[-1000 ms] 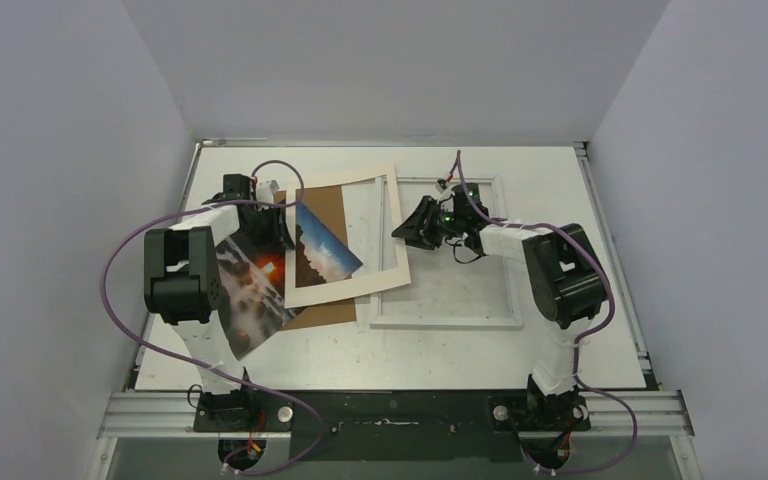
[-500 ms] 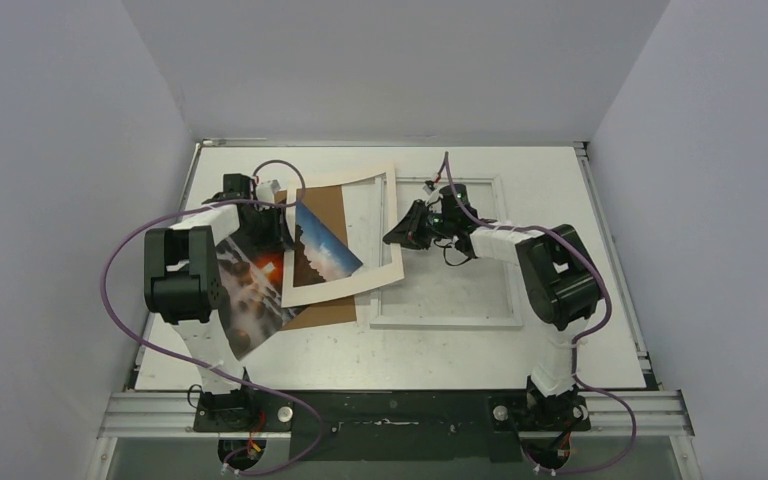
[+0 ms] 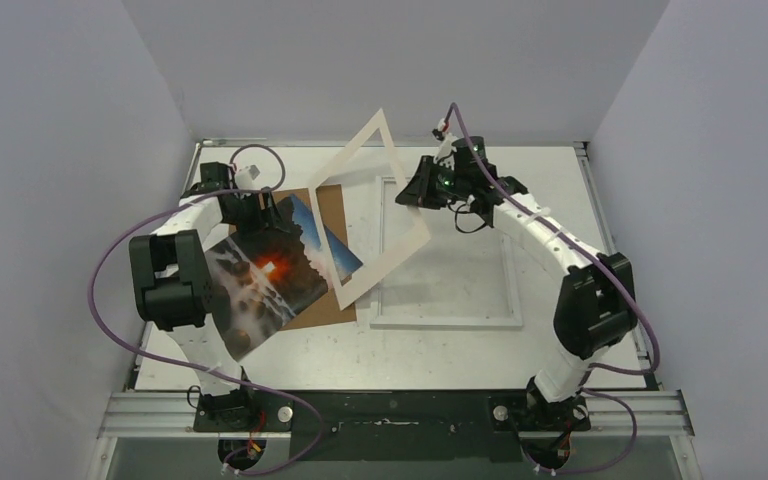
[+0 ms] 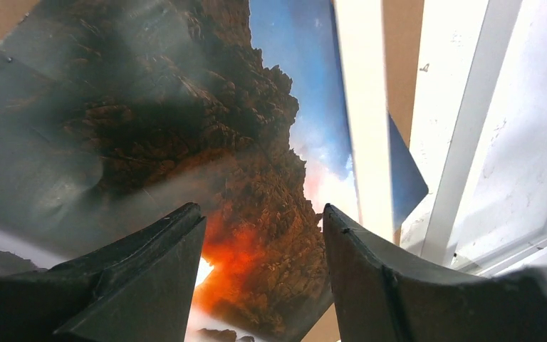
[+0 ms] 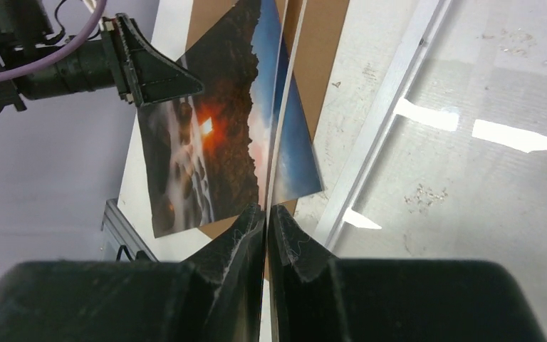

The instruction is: Put the photo into the frame

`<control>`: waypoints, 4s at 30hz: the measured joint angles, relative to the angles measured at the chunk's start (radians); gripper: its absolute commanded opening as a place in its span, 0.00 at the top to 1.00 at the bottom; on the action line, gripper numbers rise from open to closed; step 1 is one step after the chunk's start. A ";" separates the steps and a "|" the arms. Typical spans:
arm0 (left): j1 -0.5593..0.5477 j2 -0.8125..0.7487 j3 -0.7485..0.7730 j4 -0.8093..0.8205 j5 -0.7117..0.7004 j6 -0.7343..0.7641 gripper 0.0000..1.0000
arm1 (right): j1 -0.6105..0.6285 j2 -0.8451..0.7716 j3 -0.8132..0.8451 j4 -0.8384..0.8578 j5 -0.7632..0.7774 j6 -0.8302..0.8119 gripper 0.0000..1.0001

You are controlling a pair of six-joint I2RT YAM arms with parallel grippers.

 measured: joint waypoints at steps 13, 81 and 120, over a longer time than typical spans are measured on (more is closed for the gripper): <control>0.005 -0.008 0.000 0.007 0.010 -0.010 0.42 | -0.089 -0.346 -0.205 -0.131 0.069 -0.030 0.93; -0.027 -0.039 -0.064 0.014 0.010 -0.013 0.46 | -0.372 -0.681 -0.708 -0.162 0.272 -0.003 0.90; -0.027 -0.039 -0.077 0.015 0.024 -0.028 0.47 | -0.397 -0.503 -0.671 0.019 0.250 -0.005 0.90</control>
